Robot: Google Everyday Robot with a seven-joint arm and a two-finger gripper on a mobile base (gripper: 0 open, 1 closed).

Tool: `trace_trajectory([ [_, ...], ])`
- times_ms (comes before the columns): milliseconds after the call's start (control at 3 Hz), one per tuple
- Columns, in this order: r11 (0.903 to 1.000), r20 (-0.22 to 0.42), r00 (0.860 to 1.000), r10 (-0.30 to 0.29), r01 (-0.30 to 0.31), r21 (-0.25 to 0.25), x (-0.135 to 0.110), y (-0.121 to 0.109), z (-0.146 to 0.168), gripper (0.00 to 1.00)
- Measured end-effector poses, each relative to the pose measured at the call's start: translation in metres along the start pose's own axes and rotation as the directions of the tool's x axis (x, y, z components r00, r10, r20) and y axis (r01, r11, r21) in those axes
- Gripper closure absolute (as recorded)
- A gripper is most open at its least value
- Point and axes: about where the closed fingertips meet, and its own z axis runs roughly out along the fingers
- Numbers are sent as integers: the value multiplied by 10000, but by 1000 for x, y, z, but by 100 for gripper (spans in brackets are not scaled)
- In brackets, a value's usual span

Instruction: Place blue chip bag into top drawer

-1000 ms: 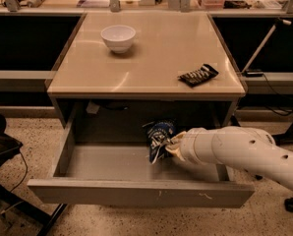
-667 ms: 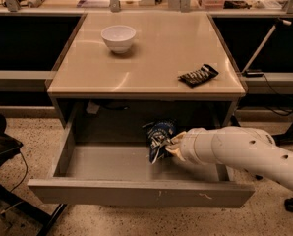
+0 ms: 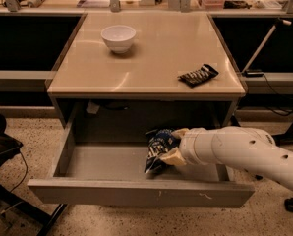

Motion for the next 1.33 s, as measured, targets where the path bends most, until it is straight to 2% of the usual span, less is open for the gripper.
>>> trace_trajectory([
  [333, 10000, 0, 10000, 0, 0, 0, 0, 0, 0, 0],
  [667, 10000, 0, 10000, 0, 0, 0, 0, 0, 0, 0],
  [1000, 9997, 295, 9996, -28, 35, -222, -3, 1, 0, 0],
  [1333, 9888, 1970, 9766, 866, -600, -1369, -26, 1, -7, 0],
])
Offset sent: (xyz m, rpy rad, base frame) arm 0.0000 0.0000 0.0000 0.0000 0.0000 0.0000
